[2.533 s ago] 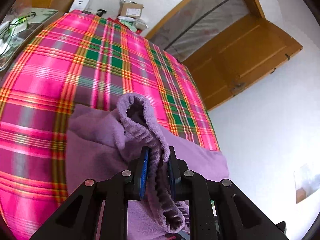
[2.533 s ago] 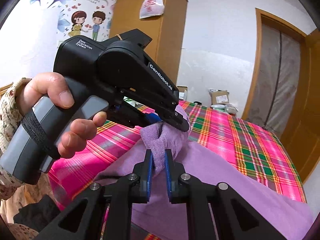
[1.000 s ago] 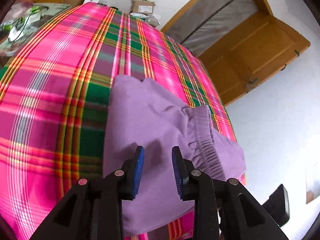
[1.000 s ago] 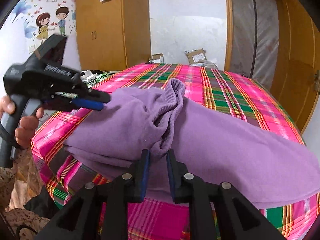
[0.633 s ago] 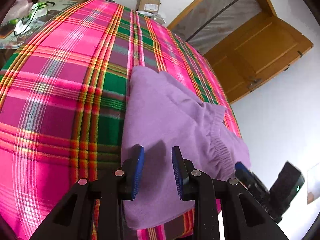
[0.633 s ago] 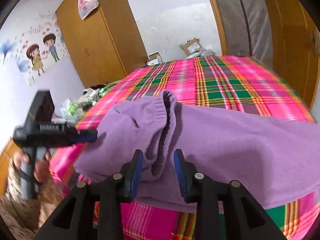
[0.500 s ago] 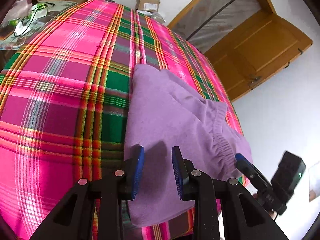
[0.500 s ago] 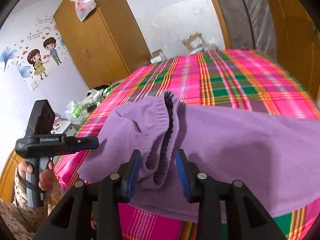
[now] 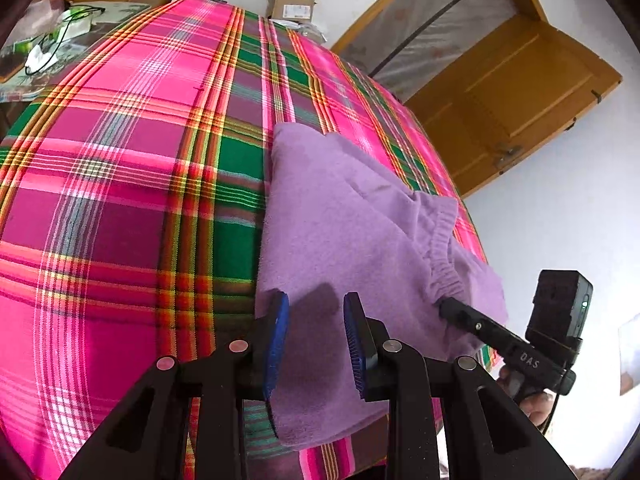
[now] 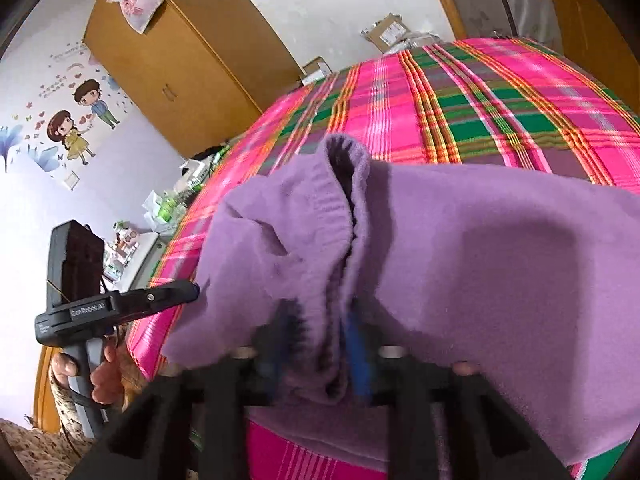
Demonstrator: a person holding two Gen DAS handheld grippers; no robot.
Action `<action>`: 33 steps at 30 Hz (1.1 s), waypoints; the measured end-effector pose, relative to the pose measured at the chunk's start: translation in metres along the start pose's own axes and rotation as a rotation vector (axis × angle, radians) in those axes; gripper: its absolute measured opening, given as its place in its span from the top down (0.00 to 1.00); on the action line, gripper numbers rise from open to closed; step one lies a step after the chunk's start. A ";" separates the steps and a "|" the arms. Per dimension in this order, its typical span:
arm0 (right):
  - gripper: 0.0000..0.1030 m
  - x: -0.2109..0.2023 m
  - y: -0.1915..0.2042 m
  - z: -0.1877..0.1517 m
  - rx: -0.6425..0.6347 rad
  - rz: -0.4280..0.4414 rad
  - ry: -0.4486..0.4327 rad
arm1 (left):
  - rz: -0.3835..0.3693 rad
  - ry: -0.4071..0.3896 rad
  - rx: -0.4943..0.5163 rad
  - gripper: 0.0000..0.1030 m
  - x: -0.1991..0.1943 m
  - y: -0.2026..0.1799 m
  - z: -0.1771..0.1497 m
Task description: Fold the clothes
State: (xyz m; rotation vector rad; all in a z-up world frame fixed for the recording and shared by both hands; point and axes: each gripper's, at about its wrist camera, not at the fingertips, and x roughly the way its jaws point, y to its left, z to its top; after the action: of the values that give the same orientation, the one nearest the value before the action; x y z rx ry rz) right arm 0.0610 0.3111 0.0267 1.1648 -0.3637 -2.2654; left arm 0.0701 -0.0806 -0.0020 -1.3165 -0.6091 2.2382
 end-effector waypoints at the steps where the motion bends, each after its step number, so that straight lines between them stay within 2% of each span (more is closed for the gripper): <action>1: 0.81 -0.005 0.003 0.000 -0.013 0.000 -0.020 | 0.001 -0.001 0.000 0.72 -0.001 0.000 0.000; 7: 0.83 -0.039 0.014 -0.002 -0.033 -0.020 -0.139 | 0.006 0.001 0.008 0.72 -0.001 -0.002 -0.001; 15: 0.81 -0.020 -0.013 -0.015 0.069 -0.063 -0.067 | 0.022 0.029 -0.008 0.72 0.004 0.006 -0.004; 17: 0.78 -0.019 -0.019 -0.016 0.082 -0.066 -0.062 | 0.022 0.032 -0.010 0.72 0.004 0.006 -0.006; 20: 0.73 -0.023 -0.019 -0.011 0.052 -0.088 -0.055 | 0.020 0.026 -0.006 0.72 -0.001 0.006 -0.007; 24: 0.73 -0.033 -0.014 0.004 -0.020 -0.141 -0.122 | 0.017 0.013 0.006 0.72 -0.003 0.002 -0.004; 33: 0.73 -0.014 -0.011 0.043 -0.101 -0.141 -0.132 | 0.052 0.016 0.019 0.71 0.003 -0.003 0.005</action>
State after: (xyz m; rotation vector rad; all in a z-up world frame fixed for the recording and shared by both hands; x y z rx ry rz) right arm 0.0289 0.3276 0.0564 1.0210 -0.2201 -2.4602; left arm 0.0649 -0.0770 -0.0002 -1.3540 -0.5523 2.2671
